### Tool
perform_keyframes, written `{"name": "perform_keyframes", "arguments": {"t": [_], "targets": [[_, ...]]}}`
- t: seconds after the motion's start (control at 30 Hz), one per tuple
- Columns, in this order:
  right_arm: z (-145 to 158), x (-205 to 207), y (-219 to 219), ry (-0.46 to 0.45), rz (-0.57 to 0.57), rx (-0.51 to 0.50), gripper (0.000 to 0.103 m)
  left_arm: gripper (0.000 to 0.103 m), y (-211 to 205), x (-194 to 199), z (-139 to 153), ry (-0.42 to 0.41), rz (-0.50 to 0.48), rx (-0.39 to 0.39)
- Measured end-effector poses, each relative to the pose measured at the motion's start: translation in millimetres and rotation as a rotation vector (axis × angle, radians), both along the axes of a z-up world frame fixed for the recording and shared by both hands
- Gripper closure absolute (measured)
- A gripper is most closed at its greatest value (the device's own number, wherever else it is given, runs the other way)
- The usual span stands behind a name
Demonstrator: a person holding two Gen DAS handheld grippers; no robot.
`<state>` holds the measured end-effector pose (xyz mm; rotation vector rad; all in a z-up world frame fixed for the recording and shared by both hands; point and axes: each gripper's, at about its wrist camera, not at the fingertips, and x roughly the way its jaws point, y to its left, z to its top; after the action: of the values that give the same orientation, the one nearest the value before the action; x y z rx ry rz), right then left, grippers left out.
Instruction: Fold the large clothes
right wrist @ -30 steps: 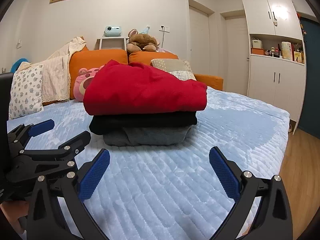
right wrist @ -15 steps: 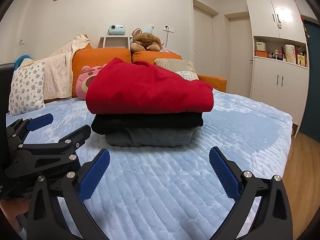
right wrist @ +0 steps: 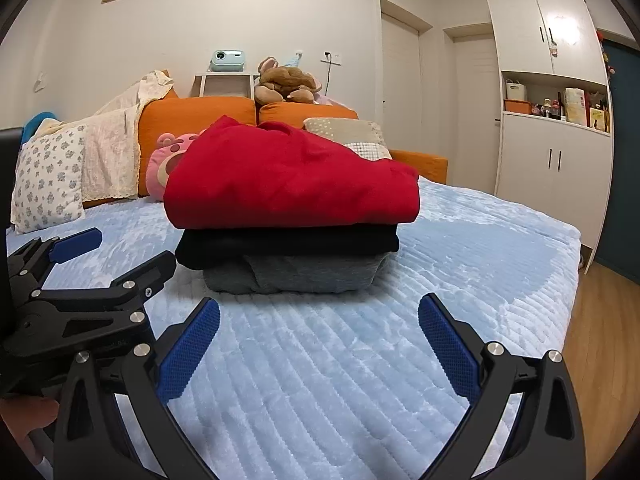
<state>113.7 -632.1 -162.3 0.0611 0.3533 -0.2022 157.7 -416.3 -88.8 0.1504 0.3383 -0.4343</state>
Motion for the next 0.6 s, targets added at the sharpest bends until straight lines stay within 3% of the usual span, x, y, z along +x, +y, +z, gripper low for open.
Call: {"name": "perform_keyframes", "arguments": {"t": [0.6], "targets": [[-2.6,-3.0,-6.8,-0.02,-0.019,0.019,0.005,0.003,3.0,-1.9,5.2,-0.043,0.0,-0.004]]}}
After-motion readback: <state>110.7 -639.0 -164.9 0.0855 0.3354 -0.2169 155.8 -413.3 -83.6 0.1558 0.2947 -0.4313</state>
